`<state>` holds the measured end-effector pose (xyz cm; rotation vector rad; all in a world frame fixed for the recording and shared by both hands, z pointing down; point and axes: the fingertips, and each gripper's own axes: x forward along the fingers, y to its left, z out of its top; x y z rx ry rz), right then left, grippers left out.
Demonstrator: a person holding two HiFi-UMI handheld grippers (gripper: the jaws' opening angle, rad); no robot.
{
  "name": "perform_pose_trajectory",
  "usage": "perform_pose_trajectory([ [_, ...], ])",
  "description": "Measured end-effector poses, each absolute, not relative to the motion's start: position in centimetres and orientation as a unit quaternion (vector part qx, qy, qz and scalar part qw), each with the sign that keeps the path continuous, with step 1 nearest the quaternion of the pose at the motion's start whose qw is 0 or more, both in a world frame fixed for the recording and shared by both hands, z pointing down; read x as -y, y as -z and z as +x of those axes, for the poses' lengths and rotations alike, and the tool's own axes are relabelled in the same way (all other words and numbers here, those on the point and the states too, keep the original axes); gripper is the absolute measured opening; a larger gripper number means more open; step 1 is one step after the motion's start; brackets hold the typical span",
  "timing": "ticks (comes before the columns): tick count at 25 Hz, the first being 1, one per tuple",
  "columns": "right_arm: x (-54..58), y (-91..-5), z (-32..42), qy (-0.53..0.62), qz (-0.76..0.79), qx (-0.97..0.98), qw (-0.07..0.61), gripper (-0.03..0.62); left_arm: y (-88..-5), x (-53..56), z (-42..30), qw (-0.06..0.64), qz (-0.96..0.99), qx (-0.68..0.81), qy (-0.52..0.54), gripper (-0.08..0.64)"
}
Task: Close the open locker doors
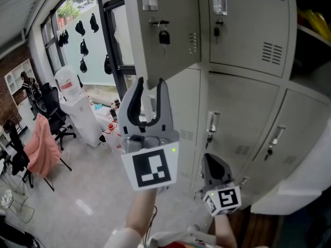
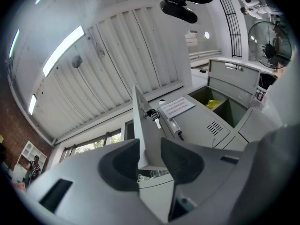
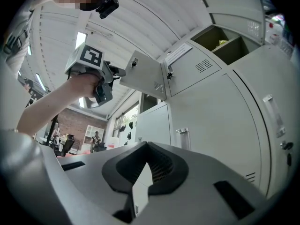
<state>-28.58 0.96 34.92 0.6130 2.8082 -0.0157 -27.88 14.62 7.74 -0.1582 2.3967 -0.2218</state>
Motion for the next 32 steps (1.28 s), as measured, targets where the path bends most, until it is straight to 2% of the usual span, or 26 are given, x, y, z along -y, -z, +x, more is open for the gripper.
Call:
perform_pose_trajectory([
  [5, -1.4, -35.5, -29.2, 0.016, 0.223, -0.968, 0.117, 0.005, -7.6, -15.1, -28.7, 0.353, -0.05, -0.93, 0.089, 0.129],
  [11, -2.0, -36.2, -30.1, 0.017, 0.238, -0.965, 0.108, 0.005, -7.8, -15.9, -29.5, 0.347, -0.036, -0.933, 0.085, 0.092],
  [32, -6.6, -36.3, -35.5, -0.019, 0.36, -0.925, 0.117, 0.005, -7.8, -20.2, -33.9, 0.33, 0.035, -0.94, 0.074, 0.077],
])
